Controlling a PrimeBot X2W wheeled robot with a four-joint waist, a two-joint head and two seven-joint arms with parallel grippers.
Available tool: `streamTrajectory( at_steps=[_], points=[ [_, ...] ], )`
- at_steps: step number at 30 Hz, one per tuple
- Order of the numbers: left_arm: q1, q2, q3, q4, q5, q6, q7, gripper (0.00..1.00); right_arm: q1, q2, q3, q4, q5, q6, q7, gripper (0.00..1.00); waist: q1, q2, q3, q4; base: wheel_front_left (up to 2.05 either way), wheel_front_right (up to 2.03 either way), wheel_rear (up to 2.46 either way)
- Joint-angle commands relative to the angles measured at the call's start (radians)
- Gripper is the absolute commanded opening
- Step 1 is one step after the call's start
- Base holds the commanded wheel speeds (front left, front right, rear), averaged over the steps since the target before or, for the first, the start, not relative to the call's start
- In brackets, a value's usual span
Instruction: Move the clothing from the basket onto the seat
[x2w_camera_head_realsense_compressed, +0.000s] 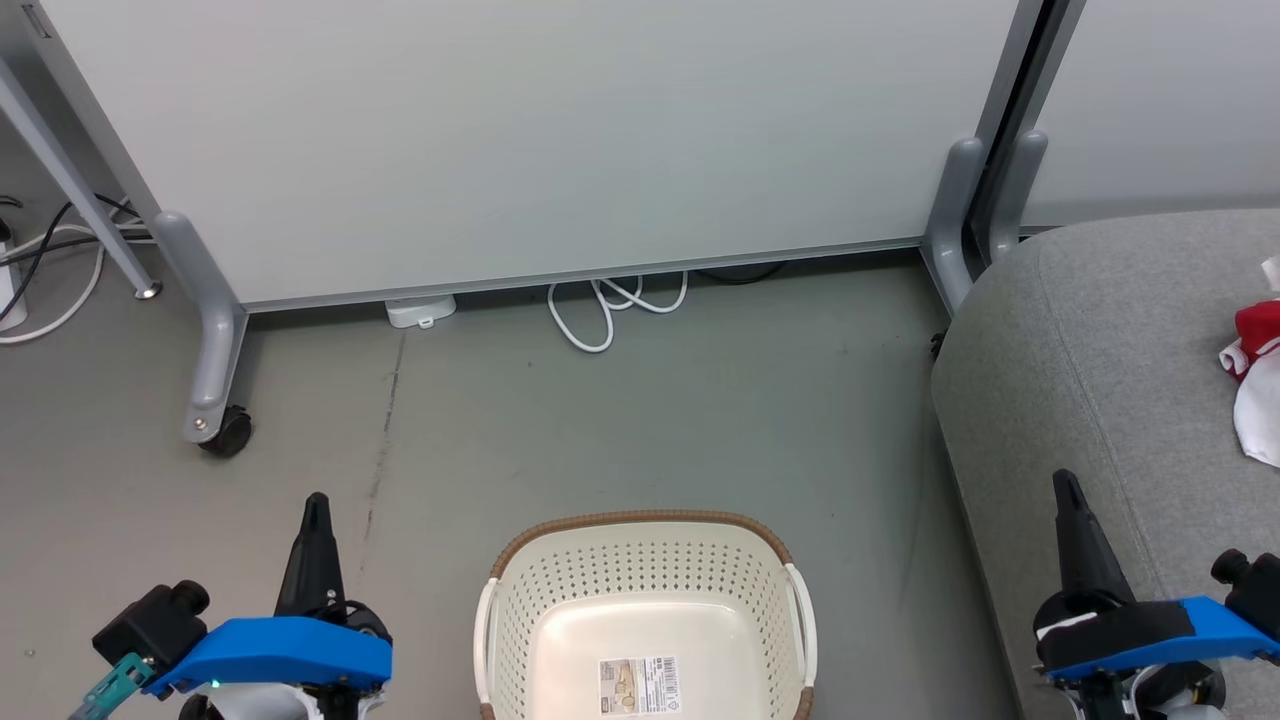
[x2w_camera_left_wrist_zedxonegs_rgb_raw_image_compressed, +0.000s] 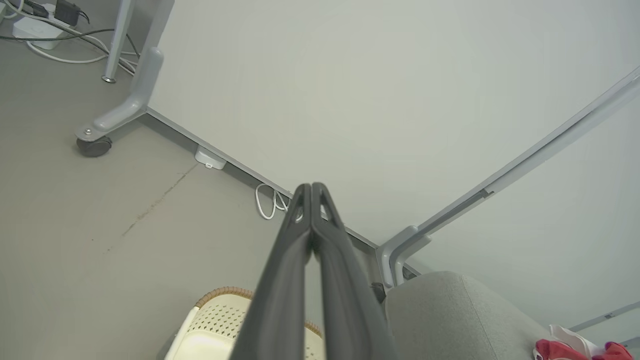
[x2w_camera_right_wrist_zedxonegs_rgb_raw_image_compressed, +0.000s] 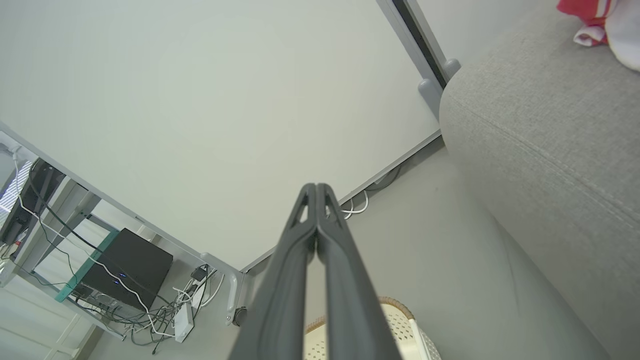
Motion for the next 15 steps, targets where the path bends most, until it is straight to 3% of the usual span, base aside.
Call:
streamTrajectory(
  at_steps=[1,15],
  points=[
    [-0.027,0.0,0.011,-0.015,-0.028,-0.005,0.008,0.0,-0.019,0.0,-0.004,-0.013,0.033,0.0,0.009,0.0,0.0,-0.0001,0.0,-0.001,0.0,0.0,0.0],
    [-0.034,0.0,0.035,-0.018,-0.204,-0.011,0.055,0.0,-0.024,0.003,-0.014,-0.011,0.211,0.0,0.056,0.0,0.0,-0.0001,-0.007,-0.009,0.0,0.0,0.0]
  ],
)
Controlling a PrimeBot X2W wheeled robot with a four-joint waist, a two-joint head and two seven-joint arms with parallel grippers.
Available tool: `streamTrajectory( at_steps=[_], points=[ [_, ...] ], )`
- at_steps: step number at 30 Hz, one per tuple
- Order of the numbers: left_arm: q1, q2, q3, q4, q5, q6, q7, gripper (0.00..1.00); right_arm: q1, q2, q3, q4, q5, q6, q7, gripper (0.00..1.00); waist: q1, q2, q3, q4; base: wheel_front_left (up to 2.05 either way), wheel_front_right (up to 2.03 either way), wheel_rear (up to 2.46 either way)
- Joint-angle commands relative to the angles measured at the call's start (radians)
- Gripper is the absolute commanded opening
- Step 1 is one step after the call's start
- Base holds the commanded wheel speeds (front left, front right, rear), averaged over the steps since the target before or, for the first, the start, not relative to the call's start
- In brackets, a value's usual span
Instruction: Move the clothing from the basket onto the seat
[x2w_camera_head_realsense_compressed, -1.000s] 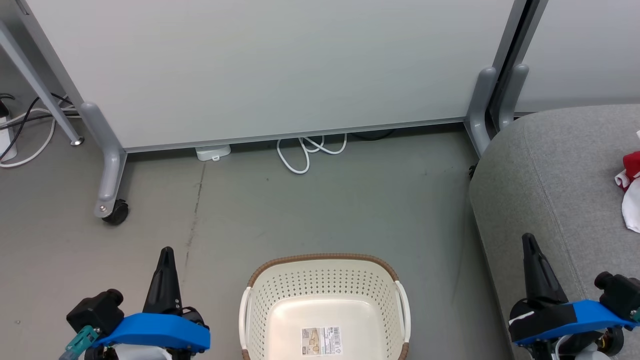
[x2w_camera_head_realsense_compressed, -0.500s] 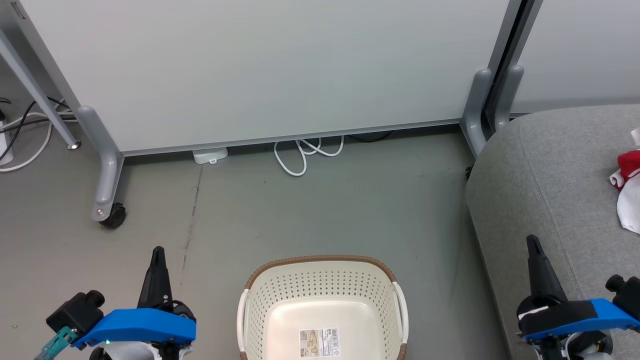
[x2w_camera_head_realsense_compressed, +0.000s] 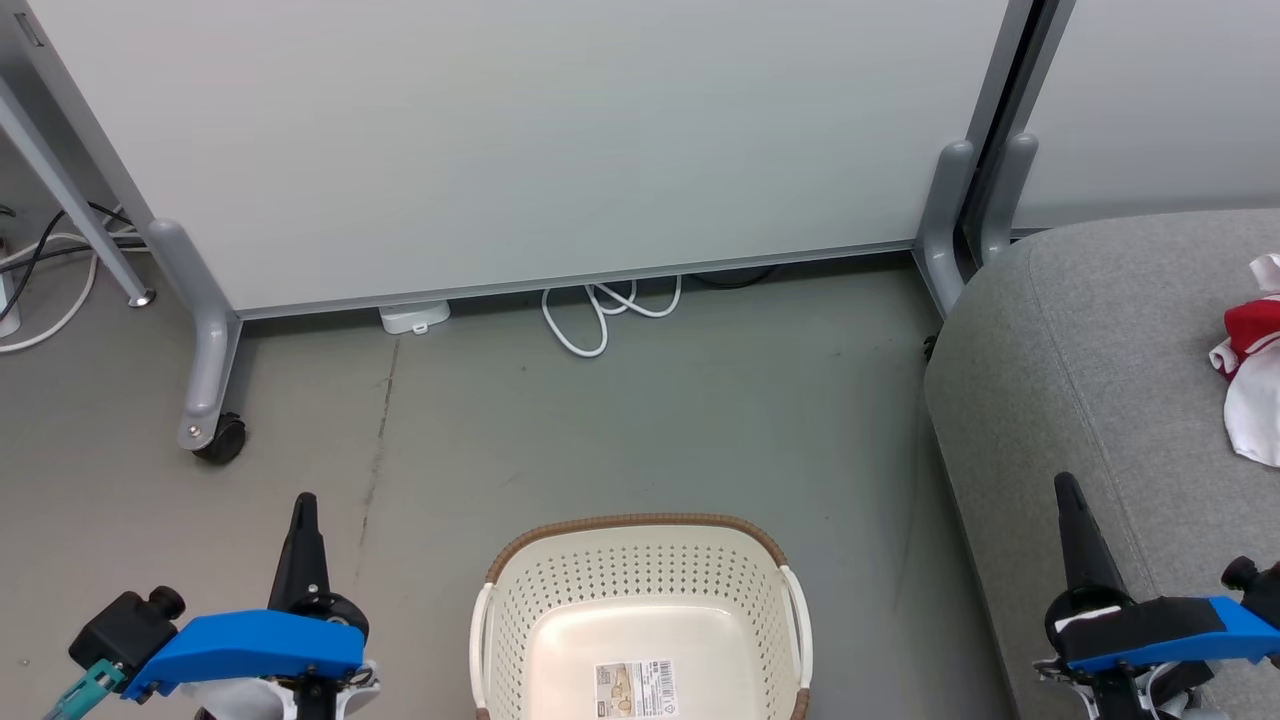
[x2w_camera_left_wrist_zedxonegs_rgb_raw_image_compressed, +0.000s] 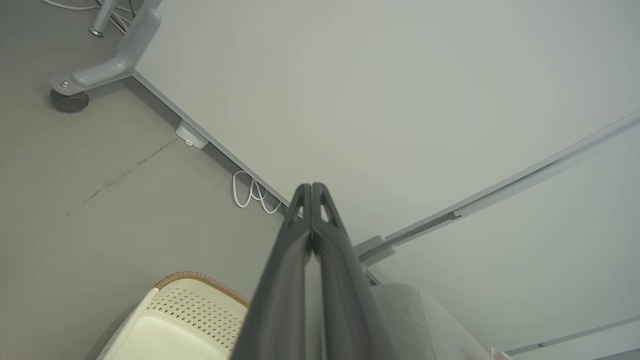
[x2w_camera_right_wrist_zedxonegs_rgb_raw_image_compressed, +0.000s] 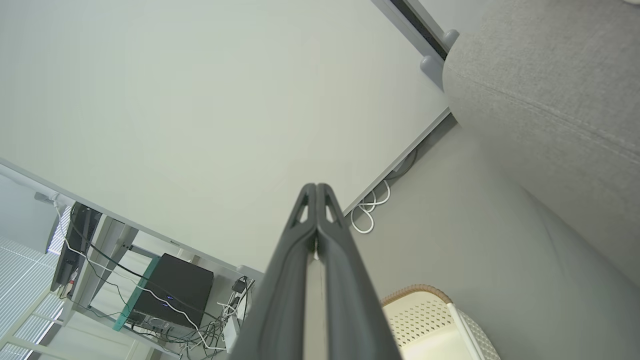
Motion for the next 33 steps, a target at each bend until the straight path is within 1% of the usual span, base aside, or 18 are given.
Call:
streamTrajectory(
  at_steps=[1,21,33],
  points=[
    [-0.027,0.001,0.009,-0.013,-0.026,-0.006,0.008,0.0,-0.023,0.001,-0.005,-0.011,0.031,0.0,0.008,0.0,0.0,0.0,-0.001,-0.001,0.0,0.0,0.0],
    [-0.034,0.0,0.038,-0.016,-0.237,-0.013,0.064,0.0,-0.029,0.004,-0.016,-0.009,0.243,0.0,0.065,0.0,0.0,0.0,-0.009,-0.013,0.0,0.0,0.0],
    [-0.038,0.0,0.052,-0.017,-0.337,-0.017,0.091,0.0,-0.03,0.005,-0.021,-0.008,0.345,0.0,0.091,0.0,0.0,0.0,-0.014,-0.02,0.0,0.0,0.0]
  ],
)
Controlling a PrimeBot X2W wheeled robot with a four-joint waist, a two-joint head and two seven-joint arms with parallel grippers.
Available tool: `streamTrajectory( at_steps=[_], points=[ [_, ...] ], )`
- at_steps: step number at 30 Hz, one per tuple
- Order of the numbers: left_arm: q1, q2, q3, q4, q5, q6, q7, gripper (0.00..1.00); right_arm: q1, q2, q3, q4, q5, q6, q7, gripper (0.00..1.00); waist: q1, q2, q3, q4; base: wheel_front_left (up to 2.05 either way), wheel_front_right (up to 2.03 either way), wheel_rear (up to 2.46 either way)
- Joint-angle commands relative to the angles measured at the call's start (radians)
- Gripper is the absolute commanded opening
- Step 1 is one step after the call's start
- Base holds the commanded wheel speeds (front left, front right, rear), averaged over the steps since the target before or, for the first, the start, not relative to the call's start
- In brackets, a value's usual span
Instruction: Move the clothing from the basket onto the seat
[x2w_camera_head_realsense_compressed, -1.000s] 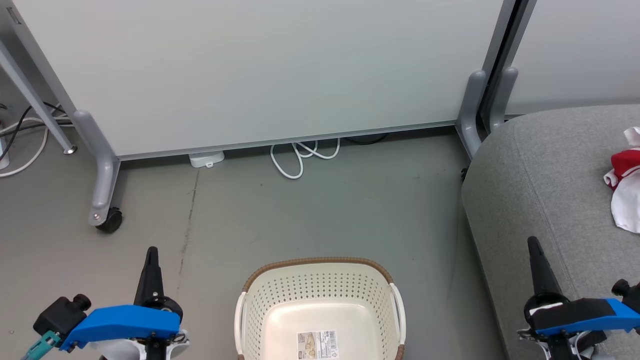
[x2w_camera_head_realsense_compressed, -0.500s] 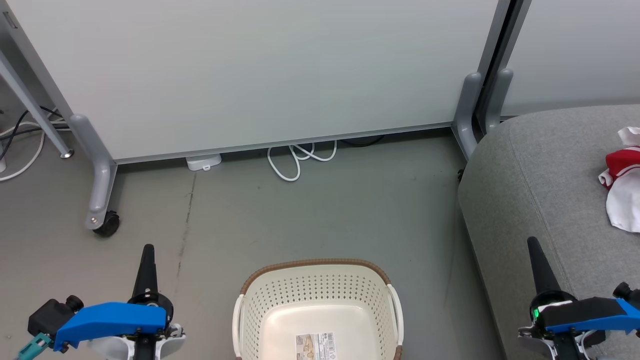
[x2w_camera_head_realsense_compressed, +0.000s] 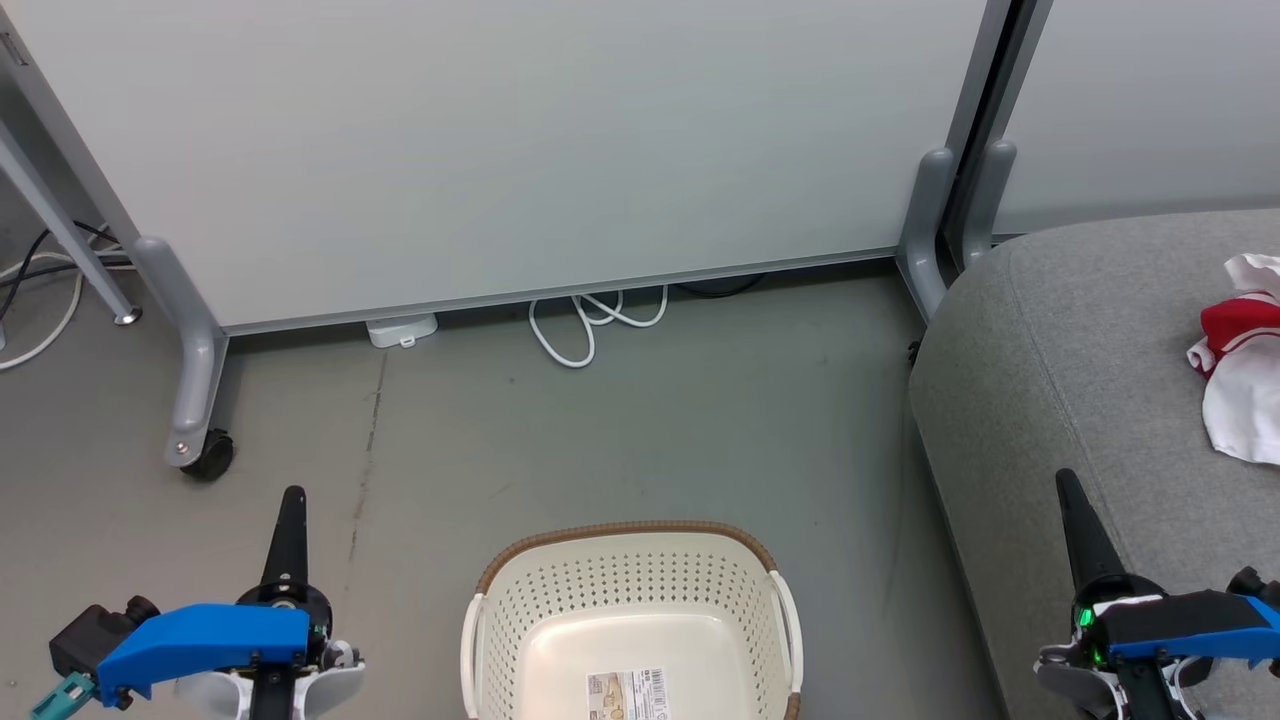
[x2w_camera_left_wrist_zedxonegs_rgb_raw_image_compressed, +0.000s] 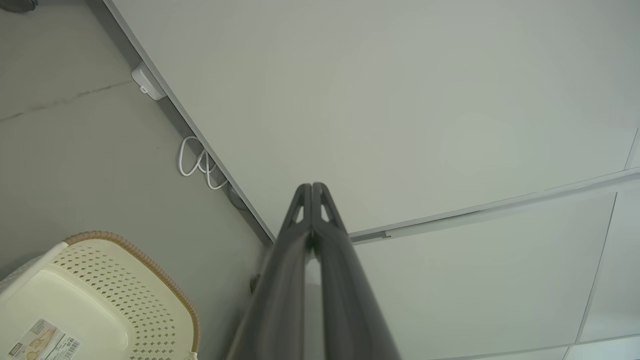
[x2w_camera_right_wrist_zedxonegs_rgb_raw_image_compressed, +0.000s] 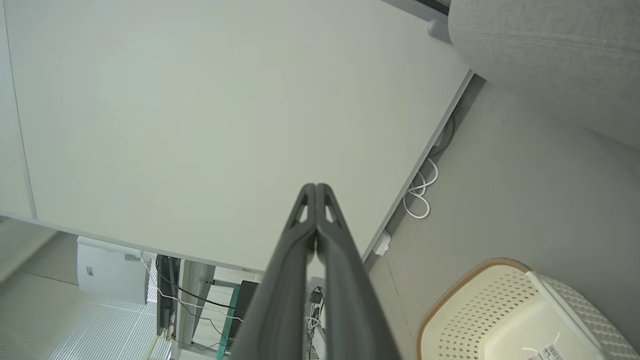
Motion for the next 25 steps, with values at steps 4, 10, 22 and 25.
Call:
streamTrajectory(
  at_steps=[4,10,22,25],
  points=[
    [-0.022,0.0,0.011,-0.011,-0.041,-0.009,0.012,0.0,-0.02,0.002,-0.004,-0.007,0.042,0.0,0.012,0.0,0.0,0.0,-0.002,-0.002,0.0,0.0,0.0],
    [-0.024,0.0,0.017,-0.011,-0.09,-0.01,0.025,0.0,-0.021,0.002,-0.006,-0.006,0.091,0.0,0.026,0.0,0.0,0.0,-0.004,-0.006,0.0,0.0,0.0],
    [-0.027,0.0,0.032,-0.012,-0.181,-0.013,0.051,0.0,-0.021,0.004,-0.011,-0.005,0.185,0.0,0.052,0.0,0.0,0.0,-0.01,-0.013,0.0,0.0,0.0],
    [-0.026,0.0,0.035,-0.012,-0.204,-0.013,0.056,0.0,-0.022,0.004,-0.013,-0.005,0.206,0.0,0.057,0.0,0.0,0.0,-0.011,-0.015,0.0,0.0,0.0]
  ],
)
